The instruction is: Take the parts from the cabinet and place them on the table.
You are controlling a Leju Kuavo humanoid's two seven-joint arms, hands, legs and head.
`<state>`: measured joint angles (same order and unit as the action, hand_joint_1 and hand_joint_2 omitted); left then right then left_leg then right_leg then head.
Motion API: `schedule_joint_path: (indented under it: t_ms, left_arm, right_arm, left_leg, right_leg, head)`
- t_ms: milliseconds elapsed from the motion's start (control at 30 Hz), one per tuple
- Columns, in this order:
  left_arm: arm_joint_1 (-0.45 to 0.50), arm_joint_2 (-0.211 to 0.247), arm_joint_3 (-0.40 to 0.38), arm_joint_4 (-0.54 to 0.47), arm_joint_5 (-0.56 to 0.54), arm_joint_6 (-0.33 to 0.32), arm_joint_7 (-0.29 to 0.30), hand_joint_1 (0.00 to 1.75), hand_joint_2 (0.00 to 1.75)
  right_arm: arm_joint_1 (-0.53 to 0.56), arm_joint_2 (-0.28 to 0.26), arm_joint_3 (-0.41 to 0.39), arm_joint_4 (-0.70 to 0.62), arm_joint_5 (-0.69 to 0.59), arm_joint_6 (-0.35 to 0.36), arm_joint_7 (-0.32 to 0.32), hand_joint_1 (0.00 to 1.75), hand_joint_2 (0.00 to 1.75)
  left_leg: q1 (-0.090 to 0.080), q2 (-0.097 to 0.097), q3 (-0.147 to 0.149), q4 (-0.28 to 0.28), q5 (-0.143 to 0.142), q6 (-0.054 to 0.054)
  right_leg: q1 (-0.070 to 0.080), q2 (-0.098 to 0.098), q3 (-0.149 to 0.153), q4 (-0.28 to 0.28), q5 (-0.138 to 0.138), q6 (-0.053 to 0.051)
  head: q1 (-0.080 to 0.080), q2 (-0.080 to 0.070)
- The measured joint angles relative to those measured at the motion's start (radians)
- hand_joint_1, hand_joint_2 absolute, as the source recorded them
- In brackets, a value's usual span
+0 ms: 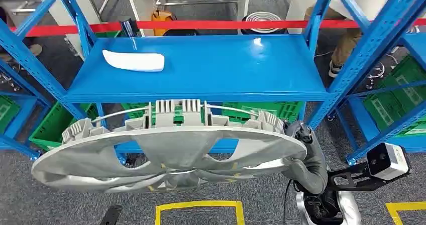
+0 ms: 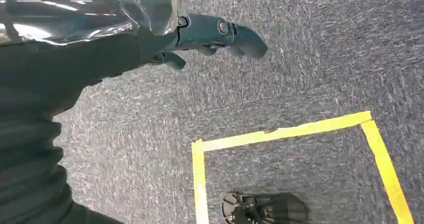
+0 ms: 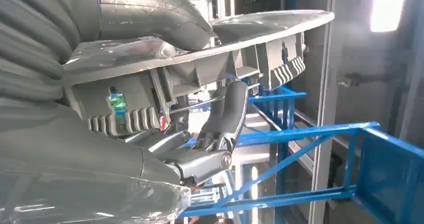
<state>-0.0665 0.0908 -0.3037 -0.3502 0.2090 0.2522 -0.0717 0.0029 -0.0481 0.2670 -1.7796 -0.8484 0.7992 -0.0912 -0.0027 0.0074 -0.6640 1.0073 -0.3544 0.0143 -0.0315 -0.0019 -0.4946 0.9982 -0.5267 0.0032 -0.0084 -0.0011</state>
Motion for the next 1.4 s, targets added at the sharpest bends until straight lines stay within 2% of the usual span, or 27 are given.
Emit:
schedule_joint_path:
  t_ms: [33,100,167,233,300,333,367,467,500,533,633,667,733,800,833,867,900,1000,1033,1067,1133,1167,1200,1267,1333,1367,1400]
  left_arm:
    - [0.0,0.0,0.0,0.001,0.0,0.0,0.0,0.0,1.75]
    - [0.0,0.001,0.0,0.003,-0.01,0.001,0.0,0.0,1.75]
    - [-0.001,0.0,0.0,0.003,-0.023,0.001,0.005,0.0,1.75]
    - [-0.001,0.0,0.0,0.004,-0.033,0.001,0.013,0.0,1.75]
    - [-0.002,0.001,0.0,0.004,-0.042,0.001,0.016,0.0,1.75]
    - [-0.005,0.003,0.0,0.003,-0.045,0.001,0.018,0.0,1.75]
    - [-0.008,0.005,0.0,0.003,-0.048,0.001,0.019,0.0,1.75]
    - [-0.011,0.007,0.0,0.003,-0.053,0.002,0.02,0.0,1.75]
    - [-0.012,0.008,0.0,0.003,-0.054,0.002,0.021,0.0,1.75]
    - [-0.017,0.006,0.0,0.003,-0.054,0.002,0.021,0.0,1.75]
    - [-0.021,0.003,0.003,-0.003,-0.061,0.003,0.026,0.0,1.75]
    - [-0.02,0.003,0.005,-0.003,-0.061,0.003,0.027,0.0,1.75]
    - [-0.016,0.002,0.011,-0.003,-0.063,0.003,0.031,0.0,1.75]
    - [-0.013,0.002,0.016,-0.003,-0.063,0.003,0.032,0.0,1.75]
    - [-0.012,0.002,0.018,-0.003,-0.063,0.003,0.032,0.0,1.75]
    - [-0.01,0.002,0.019,-0.003,-0.063,0.004,0.032,0.0,1.75]
    - [-0.009,0.002,0.02,-0.004,-0.063,0.004,0.032,0.0,1.75]
    - [0.001,0.002,0.031,-0.004,-0.064,0.01,0.03,0.0,1.75]
    - [0.005,0.003,0.033,-0.003,-0.064,0.011,0.03,0.0,1.75]
    - [0.007,0.003,0.034,-0.003,-0.065,0.011,0.03,0.0,1.75]
    - [0.007,0.005,0.038,-0.004,-0.066,0.014,0.03,0.0,1.75]
    - [0.006,0.004,0.041,-0.004,-0.067,0.014,0.03,0.0,1.75]
    - [0.007,0.002,0.042,-0.004,-0.068,0.013,0.03,0.0,1.75]
    - [0.006,0.0,0.042,-0.004,-0.069,0.013,0.03,0.0,1.75]
    - [0.005,0.0,0.043,-0.004,-0.072,0.01,0.031,0.0,1.75]
    - [0.002,0.002,0.043,-0.005,-0.072,0.008,0.033,0.0,1.75]
    - [0.001,0.002,0.043,-0.005,-0.075,0.005,0.033,0.0,1.75]
  right_arm:
    - [-0.001,0.003,0.0,0.002,0.001,0.0,0.0,1.75,1.75]
    - [0.001,0.01,-0.003,0.001,0.008,0.002,-0.002,1.75,1.75]
    - [0.01,0.016,-0.011,0.001,0.015,0.003,-0.004,1.75,1.75]
    - [0.026,0.018,-0.022,0.0,0.019,0.006,-0.005,1.75,1.75]
    - [0.04,0.019,-0.031,-0.002,0.023,0.006,-0.005,1.75,1.75]
    - [0.044,0.021,-0.034,-0.005,0.025,0.007,-0.006,1.75,1.75]
    - [0.049,0.023,-0.037,-0.01,0.026,0.007,-0.008,1.75,1.75]
    - [0.055,0.028,-0.04,-0.019,0.027,0.011,-0.011,1.75,1.75]
    - [0.06,0.029,-0.041,-0.026,0.027,0.013,-0.012,1.75,1.75]
    - [0.061,0.029,-0.042,-0.027,0.027,0.016,-0.012,1.75,1.75]
    - [0.06,0.03,-0.042,-0.033,0.022,0.021,-0.009,1.75,1.75]
    - [0.06,0.03,-0.042,-0.033,0.021,0.023,-0.007,1.75,1.75]
    - [0.061,0.03,-0.042,-0.032,0.018,0.023,-0.006,1.75,1.75]
    - [0.061,0.03,-0.042,-0.033,0.015,0.023,-0.005,1.75,1.75]
    - [0.06,0.03,-0.043,-0.033,0.013,0.024,-0.005,1.75,1.75]
    - [0.057,0.031,-0.043,-0.033,0.012,0.024,-0.005,1.75,1.75]
    - [0.058,0.031,-0.043,-0.034,0.012,0.025,-0.004,1.75,1.75]
    - [0.058,0.031,-0.044,-0.034,0.008,0.026,-0.003,1.75,1.75]
    - [0.057,0.031,-0.044,-0.033,0.008,0.026,-0.003,1.75,1.75]
    - [0.057,0.031,-0.044,-0.032,0.008,0.026,-0.003,1.75,1.75]
    - [0.057,0.032,-0.044,-0.032,0.008,0.026,-0.003,1.75,1.75]
    - [0.055,0.032,-0.044,-0.032,0.008,0.026,-0.003,1.75,1.75]
    - [0.054,0.032,-0.044,-0.03,0.008,0.026,-0.003,1.75,1.75]
    - [0.053,0.032,-0.044,-0.024,0.008,0.026,-0.001,1.75,1.75]
    - [0.05,0.032,-0.044,-0.024,0.01,0.025,0.002,1.75,1.75]
    - [0.047,0.033,-0.044,-0.024,0.011,0.023,0.002,1.75,1.75]
    - [0.043,0.032,-0.045,-0.024,0.013,0.022,0.003,1.75,1.75]
  left_leg:
    - [0.004,-0.004,-0.007,0.017,-0.041,-0.01]
    - [0.008,-0.004,-0.042,0.141,-0.172,-0.025]
    - [0.013,-0.005,-0.074,0.293,-0.236,-0.033]
    - [0.016,-0.004,-0.037,0.304,-0.195,-0.032]
    - [0.016,-0.006,0.077,0.158,-0.135,-0.023]
    - [0.015,-0.013,0.156,0.05,-0.134,-0.013]
    - [0.011,-0.016,0.203,-0.025,-0.174,-0.006]
    - [-0.003,-0.017,0.191,-0.027,-0.159,0.011]
    - [-0.004,-0.013,0.181,-0.04,-0.139,0.025]
    - [0.006,-0.006,0.178,-0.052,-0.122,0.031]
    - [-0.001,-0.003,0.127,-0.053,-0.079,0.048]
    - [-0.004,-0.002,0.109,-0.051,-0.066,0.049]
    - [-0.006,0.001,0.071,-0.046,-0.041,0.046]
    - [-0.007,0.002,0.031,-0.033,-0.019,0.039]
    - [-0.007,0.001,0.016,-0.021,-0.011,0.034]
    - [-0.012,-0.001,0.001,-0.009,-0.006,0.028]
    - [-0.011,0.0,-0.006,-0.003,0.003,0.023]
    - [-0.005,-0.003,-0.012,-0.015,0.038,0.003]
    - [0.001,-0.005,-0.022,-0.01,0.029,0.0]
    - [0.002,-0.006,-0.031,0.012,-0.027,-0.009]
    - [0.011,-0.007,-0.058,0.152,-0.176,-0.028]
    - [0.014,-0.007,-0.068,0.227,-0.215,-0.034]
    - [0.016,-0.007,-0.07,0.295,-0.219,-0.037]
    - [0.018,-0.007,-0.017,0.285,-0.151,-0.036]
    - [0.017,-0.01,0.11,0.128,-0.114,-0.024]
    - [0.014,-0.014,0.187,0.019,-0.154,-0.012]
    - [0.009,-0.014,0.232,-0.053,-0.183,-0.006]
  right_leg:
    - [0.001,-0.003,-0.009,0.0,0.01,-0.007]
    - [0.001,-0.003,-0.03,0.002,0.034,-0.014]
    - [0.002,-0.003,-0.061,0.004,0.058,-0.011]
    - [0.002,-0.003,-0.088,0.006,0.077,-0.006]
    - [0.002,-0.002,-0.107,0.006,0.093,0.0]
    - [0.002,-0.001,-0.111,0.006,0.103,0.002]
    - [0.007,-0.001,-0.116,0.006,0.111,0.012]
    - [0.0,-0.001,-0.118,-0.002,0.136,0.033]
    - [0.002,0.0,-0.121,-0.01,0.147,0.04]
    - [0.0,-0.001,-0.131,0.006,0.128,0.034]
    - [0.004,0.0,-0.199,0.192,-0.037,0.008]
    - [0.004,0.0,-0.213,0.266,-0.063,0.011]
    - [0.004,0.0,-0.197,0.319,-0.038,0.035]
    - [0.004,0.0,-0.106,0.213,0.024,0.056]
    - [0.004,0.0,-0.034,0.117,0.025,0.051]
    - [0.009,-0.001,0.039,0.02,-0.017,0.036]
    - [0.012,0.001,0.05,-0.021,-0.037,0.026]
    - [0.016,0.0,0.022,-0.016,-0.012,0.006]
    - [0.003,-0.006,0.011,-0.018,0.002,0.0]
    - [0.005,-0.005,-0.001,-0.018,0.014,-0.009]
    - [0.006,-0.006,-0.031,-0.017,0.044,-0.013]
    - [0.007,-0.006,-0.045,-0.016,0.057,-0.012]
    - [0.007,-0.006,-0.065,-0.014,0.073,-0.009]
    - [0.007,-0.006,-0.098,-0.013,0.096,-0.004]
    - [0.008,-0.005,-0.118,-0.013,0.118,0.002]
    - [0.007,-0.005,-0.121,-0.013,0.125,0.007]
    - [0.011,-0.006,-0.122,-0.012,0.132,0.016]
  head:
    - [-0.001,0.0]
    - [-0.002,0.0]
    - [-0.002,0.0]
    - [-0.002,0.0]
    - [-0.002,0.0]
    - [-0.002,0.0]
    - [-0.002,0.0]
    - [-0.004,0.0]
    - [-0.002,0.0]
    - [-0.002,0.0]
    - [0.002,0.0]
    - [0.002,0.0]
    - [0.002,0.0]
    - [0.002,0.0]
    - [0.002,0.0]
    - [0.002,0.0]
    - [-0.002,0.0]
    - [0.0,0.0]
    - [0.002,0.0]
    - [-0.002,0.0]
    - [-0.003,0.0]
    - [-0.003,0.0]
    - [-0.003,0.0]
    - [-0.003,0.0]
    - [-0.003,0.0]
    - [-0.004,0.0]
    - [-0.003,0.0]
